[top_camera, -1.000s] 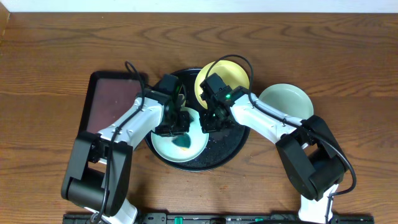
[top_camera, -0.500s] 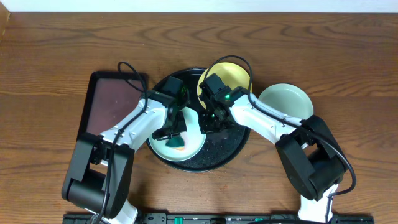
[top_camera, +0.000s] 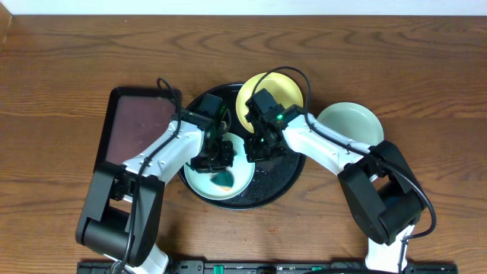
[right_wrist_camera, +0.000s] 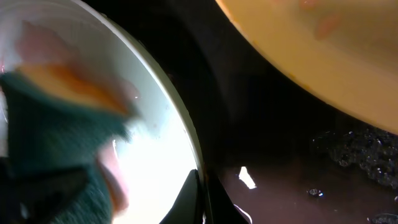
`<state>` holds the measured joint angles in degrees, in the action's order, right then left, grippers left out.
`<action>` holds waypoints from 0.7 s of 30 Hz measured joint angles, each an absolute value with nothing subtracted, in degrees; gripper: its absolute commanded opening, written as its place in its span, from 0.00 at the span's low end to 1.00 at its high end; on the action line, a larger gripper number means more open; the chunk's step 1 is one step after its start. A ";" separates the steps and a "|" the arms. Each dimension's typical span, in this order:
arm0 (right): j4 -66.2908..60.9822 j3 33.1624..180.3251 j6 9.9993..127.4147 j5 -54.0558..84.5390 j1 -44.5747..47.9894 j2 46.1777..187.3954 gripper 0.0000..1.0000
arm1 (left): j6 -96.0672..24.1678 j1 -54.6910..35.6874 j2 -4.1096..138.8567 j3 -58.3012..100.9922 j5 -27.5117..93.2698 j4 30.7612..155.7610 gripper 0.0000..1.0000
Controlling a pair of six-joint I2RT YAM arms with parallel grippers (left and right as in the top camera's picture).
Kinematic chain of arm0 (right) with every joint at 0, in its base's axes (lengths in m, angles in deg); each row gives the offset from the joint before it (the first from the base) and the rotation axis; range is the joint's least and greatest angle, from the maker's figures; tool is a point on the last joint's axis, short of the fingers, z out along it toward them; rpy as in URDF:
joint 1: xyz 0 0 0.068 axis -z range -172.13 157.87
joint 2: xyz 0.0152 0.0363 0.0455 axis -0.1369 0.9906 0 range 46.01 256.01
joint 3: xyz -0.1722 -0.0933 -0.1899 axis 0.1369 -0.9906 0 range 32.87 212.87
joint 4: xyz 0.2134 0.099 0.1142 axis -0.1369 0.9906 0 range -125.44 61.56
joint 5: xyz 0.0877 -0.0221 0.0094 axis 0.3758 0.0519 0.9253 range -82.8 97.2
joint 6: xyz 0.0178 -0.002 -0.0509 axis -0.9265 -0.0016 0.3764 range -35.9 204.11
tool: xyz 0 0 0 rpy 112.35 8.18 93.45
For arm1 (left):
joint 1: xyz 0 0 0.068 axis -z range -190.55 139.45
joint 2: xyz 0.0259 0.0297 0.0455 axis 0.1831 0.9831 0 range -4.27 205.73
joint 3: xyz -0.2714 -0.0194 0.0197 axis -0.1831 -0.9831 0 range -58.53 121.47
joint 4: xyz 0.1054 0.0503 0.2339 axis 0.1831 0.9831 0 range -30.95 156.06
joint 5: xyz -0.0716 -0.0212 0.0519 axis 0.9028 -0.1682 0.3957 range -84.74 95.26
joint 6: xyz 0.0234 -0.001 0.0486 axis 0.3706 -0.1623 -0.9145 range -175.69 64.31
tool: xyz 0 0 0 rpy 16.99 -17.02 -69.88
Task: Clean dirty plates on tray and stack at the side
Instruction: 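Scrub the lower blue plate with the sponge in the left gripper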
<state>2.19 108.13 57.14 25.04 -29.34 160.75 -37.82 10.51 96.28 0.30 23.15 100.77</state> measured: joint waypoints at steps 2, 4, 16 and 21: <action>2.19 108.13 57.14 25.02 -29.34 160.75 0.01 | -38.85 10.57 96.37 0.08 24.09 99.13 0.07; 2.21 108.13 57.14 25.02 -29.34 160.75 0.01 | -38.69 10.57 96.41 -0.03 23.31 97.75 0.07; 2.17 108.24 56.93 26.33 -29.34 160.75 0.01 | -21.82 12.23 96.17 0.01 3.68 97.12 0.07; 2.14 108.24 56.88 26.31 -29.34 160.75 0.01 | -19.79 11.93 96.17 0.34 0.20 102.10 0.08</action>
